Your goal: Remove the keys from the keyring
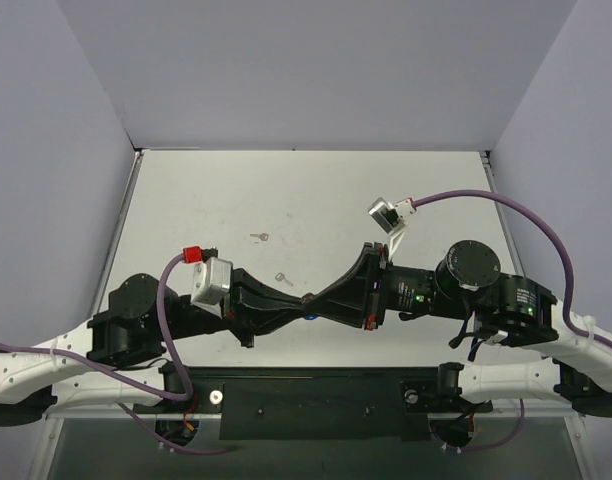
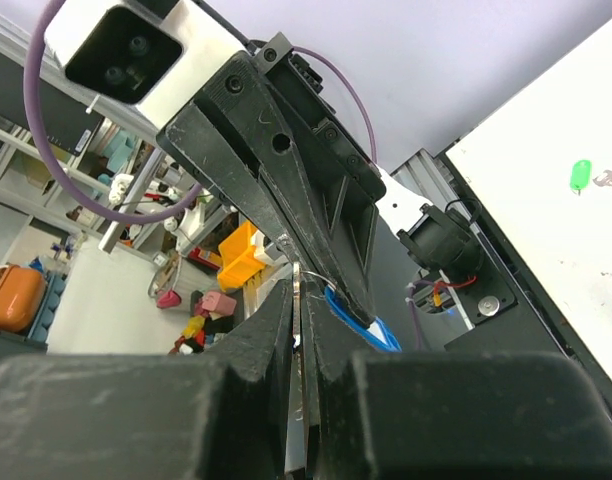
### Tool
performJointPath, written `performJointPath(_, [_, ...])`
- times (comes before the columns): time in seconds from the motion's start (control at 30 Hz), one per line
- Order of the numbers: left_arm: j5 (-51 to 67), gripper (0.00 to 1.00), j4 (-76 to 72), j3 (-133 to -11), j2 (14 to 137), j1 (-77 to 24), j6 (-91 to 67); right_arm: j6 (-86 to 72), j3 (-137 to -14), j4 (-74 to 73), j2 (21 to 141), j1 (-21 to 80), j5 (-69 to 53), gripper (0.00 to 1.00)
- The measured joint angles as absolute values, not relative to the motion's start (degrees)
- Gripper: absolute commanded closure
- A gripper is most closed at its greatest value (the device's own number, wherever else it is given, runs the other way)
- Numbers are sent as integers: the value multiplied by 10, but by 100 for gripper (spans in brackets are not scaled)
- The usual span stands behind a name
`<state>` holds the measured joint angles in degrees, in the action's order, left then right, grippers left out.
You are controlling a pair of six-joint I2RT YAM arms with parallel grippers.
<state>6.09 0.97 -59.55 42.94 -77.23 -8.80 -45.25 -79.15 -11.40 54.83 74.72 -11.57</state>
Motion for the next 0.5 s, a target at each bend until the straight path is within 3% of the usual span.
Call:
performJointPath(0.37, [56,100,66,-629,431,-773,-203,-421,-808,-131,554,747,-136,100])
performJointPath(0.43, [53,87,69,-629,429,-773,-215,-418,-809,-134,554,747,-136,100])
performJointPath(0.5, [49,59,72,-629,426,-773,-221,-418,-811,-137,554,747,-136,100])
